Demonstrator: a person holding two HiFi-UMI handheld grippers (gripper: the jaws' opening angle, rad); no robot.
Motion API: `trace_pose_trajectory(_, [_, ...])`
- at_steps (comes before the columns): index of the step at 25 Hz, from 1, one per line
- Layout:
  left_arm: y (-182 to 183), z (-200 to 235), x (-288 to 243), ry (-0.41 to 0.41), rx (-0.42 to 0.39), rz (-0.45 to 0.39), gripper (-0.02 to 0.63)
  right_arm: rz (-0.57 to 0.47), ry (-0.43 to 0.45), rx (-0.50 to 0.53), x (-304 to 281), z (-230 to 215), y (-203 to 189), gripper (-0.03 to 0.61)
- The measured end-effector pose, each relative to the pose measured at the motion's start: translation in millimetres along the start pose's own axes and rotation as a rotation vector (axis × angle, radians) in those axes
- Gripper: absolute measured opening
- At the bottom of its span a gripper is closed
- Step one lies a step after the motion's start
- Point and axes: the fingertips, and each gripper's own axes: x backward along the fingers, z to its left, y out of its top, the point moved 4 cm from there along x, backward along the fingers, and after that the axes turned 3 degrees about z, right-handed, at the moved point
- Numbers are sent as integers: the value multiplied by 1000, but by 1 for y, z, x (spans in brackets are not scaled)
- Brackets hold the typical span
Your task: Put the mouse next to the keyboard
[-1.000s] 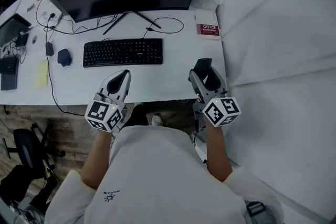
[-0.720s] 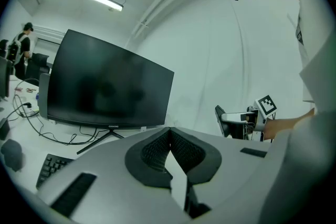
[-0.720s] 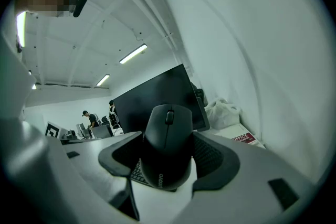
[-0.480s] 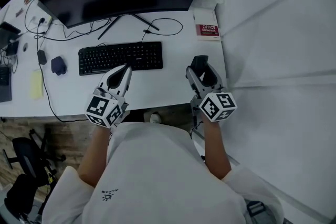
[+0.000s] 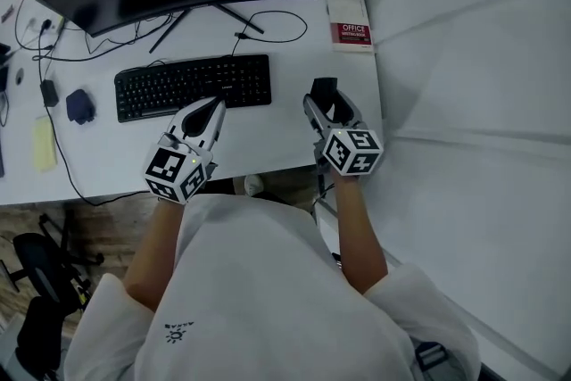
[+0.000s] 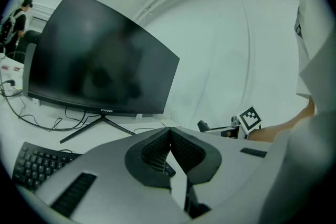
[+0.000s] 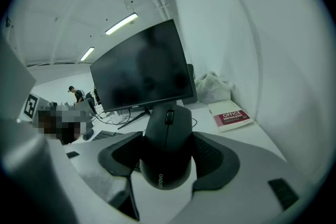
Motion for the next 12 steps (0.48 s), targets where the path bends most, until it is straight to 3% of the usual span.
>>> trace_pose_trajectory(12, [-30,21,-27,-17,43,60,12,230,-66,28,-71,-24,-49,299])
